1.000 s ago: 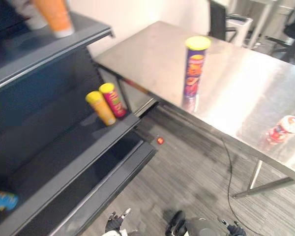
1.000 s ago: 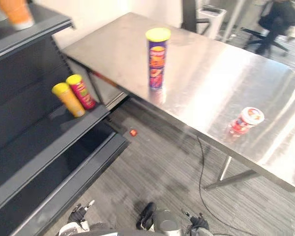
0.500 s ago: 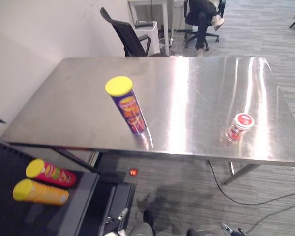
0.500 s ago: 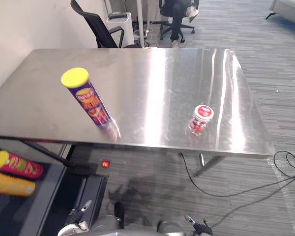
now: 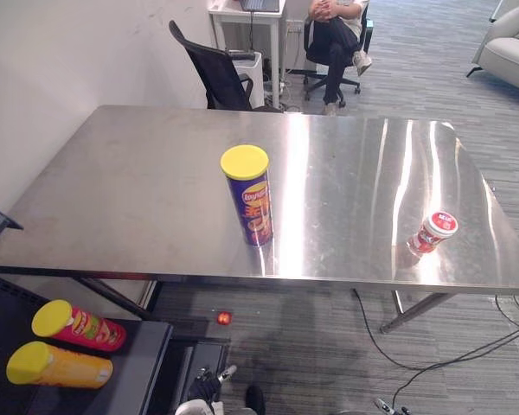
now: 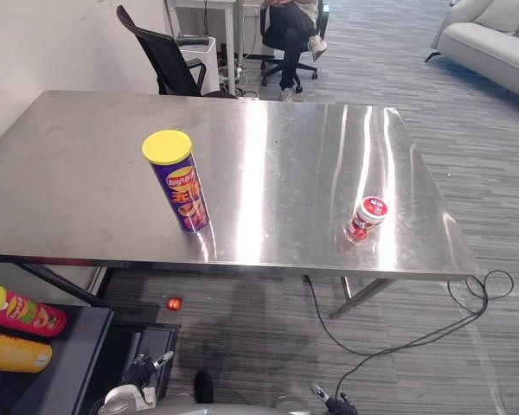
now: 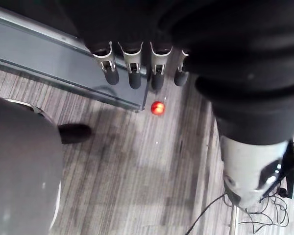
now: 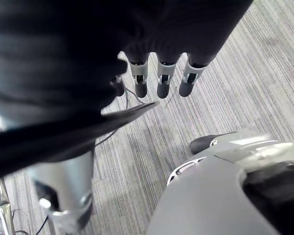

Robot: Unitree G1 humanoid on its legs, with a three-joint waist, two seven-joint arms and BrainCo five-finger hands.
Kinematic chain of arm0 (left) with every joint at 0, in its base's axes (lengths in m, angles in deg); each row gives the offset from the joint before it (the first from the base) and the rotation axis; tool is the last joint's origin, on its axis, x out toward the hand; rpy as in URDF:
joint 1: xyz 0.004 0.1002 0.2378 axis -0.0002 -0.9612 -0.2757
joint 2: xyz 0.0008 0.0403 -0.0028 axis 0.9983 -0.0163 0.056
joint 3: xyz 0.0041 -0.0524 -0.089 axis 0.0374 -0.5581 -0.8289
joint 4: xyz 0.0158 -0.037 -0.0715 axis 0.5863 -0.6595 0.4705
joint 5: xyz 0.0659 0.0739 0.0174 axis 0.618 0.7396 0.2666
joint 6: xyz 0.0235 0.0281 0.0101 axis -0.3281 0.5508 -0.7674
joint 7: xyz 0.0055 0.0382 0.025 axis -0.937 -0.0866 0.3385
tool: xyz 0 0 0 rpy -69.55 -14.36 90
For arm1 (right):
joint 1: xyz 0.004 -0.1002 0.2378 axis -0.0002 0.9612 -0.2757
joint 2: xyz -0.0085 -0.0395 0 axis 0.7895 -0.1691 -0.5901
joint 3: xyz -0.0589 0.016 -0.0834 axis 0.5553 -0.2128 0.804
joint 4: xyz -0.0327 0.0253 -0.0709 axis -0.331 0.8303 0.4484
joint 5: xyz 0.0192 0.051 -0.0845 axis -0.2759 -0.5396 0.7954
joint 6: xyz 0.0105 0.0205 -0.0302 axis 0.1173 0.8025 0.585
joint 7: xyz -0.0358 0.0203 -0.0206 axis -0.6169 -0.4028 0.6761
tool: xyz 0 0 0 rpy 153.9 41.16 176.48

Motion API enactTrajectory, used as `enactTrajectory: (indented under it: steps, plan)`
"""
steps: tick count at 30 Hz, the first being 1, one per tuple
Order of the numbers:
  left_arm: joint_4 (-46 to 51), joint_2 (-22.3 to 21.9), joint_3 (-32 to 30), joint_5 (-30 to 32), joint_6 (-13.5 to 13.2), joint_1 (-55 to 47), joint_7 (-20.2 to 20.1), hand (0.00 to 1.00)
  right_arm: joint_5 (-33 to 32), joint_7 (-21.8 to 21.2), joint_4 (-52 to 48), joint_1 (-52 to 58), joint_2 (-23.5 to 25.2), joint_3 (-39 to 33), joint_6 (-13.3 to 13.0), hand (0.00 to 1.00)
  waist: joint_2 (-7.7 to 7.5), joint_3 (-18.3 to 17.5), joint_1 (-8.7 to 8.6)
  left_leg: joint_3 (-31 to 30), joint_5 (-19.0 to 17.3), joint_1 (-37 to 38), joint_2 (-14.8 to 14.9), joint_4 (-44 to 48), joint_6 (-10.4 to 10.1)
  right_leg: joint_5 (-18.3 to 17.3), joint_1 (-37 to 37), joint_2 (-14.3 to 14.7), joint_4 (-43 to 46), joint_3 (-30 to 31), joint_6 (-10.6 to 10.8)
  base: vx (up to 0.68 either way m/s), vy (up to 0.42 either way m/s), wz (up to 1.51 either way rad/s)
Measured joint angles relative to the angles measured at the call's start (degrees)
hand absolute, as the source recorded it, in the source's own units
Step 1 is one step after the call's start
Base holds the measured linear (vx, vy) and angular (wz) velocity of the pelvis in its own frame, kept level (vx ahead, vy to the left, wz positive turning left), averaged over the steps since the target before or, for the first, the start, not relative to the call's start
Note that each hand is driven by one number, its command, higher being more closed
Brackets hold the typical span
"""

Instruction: Put the gum and the chips on the shelf.

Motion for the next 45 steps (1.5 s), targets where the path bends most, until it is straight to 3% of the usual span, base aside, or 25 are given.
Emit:
enactTrajectory:
  steps: [9, 14, 27, 31, 33, 36, 38, 45]
  plan:
    - [-0.14, 0.29, -0.10, -0.02, 0.02, 0.05, -0.48, 0.00, -5.68, -0.44, 0.76, 0.06, 0.75, -3.54, -0.03, 0.00, -0.63, 0.08, 0.07, 0.18, 0.33, 1.93, 0.23, 0.03, 0.49, 0.42, 2.92, 0.15, -0.73, -2.20, 0.40, 0.06, -0.035, 0.05]
    - [-0.25, 0.01, -0.19, 0.00, 0.06, 0.08, -0.89, 0.00, -10.96, -1.22, 1.77, 0.04, 0.81, -9.41, -0.04, 0.00, 0.05, 0.38, 0.10, 2.55, -0.05, 3.01, 2.15, 0.03, -0.14, 2.57, 2.90, 1.18, -1.29, -3.31, 0.21, -0.03, -0.027, -0.24]
    - [-0.10, 0.07, -0.88, 0.13, 0.39, 0.09, -1.05, 0.00, -14.53, -0.65, 2.23, 1.23, 0.70, -16.55, 0.16, 0.00, 1.00, 1.08, 0.07, 4.58, -0.16, 3.09, 2.19, 0.02, -0.23, 2.70, 2.53, 0.59, -2.88, -5.66, 0.66, -0.05, 0.006, -0.08]
    - [-0.09, -0.14, -2.98, 0.12, 0.48, 0.06, -1.13, 0.00, -19.13, -0.69, 2.22, 0.77, 0.16, -24.26, 0.16, 0.00, 0.73, 0.92, 0.07, 5.01, -0.53, 3.01, 2.19, 0.04, -0.17, 3.03, 2.52, 0.69, -3.53, -5.37, 0.36, 0.06, -0.002, -0.06]
    - [-0.11, -0.36, -4.63, 0.33, 0.55, -0.03, -1.34, 0.00, -22.15, -0.44, 2.22, 0.41, -1.95, -31.74, 0.17, 0.00, 0.94, 0.89, 0.06, 5.40, -0.65, 3.02, 2.13, 0.10, -0.08, 3.18, 2.28, 0.68, -3.60, -4.84, 0.51, 0.10, -0.007, -0.17]
    - [-0.12, -0.77, -7.44, 2.50, 0.62, -0.48, -1.36, 0.00, -26.64, 0.70, 2.17, -0.04, -10.89, -46.37, -0.14, 0.00, 1.58, 0.44, -0.31, 6.47, -1.09, 2.17, 2.00, 0.40, 0.03, 3.51, 0.70, 0.81, -2.82, -4.48, 0.77, 0.12, -0.009, -0.16]
    - [-0.13, -0.81, -8.91, 2.51, 0.61, -0.85, -1.36, 0.00, -27.56, 1.73, 1.84, -0.78, -15.06, -52.08, -0.49, 0.00, 1.39, 0.40, -1.02, 6.49, -1.09, 2.12, 2.04, 0.41, 0.03, 3.60, 0.71, 0.82, -2.59, -4.95, 0.80, 0.12, -0.012, 0.01]
    - [0.48, -0.55, -9.00, 4.11, 0.46, -1.58, -1.37, 0.00, -28.16, 3.01, -1.32, -4.54, -22.11, -58.32, -2.36, 0.00, -0.03, -1.65, -1.61, 6.69, -1.10, 2.29, 2.47, 0.41, 0.03, 3.95, -0.31, 1.23, -0.86, -5.92, 0.52, 0.04, -0.017, -0.01]
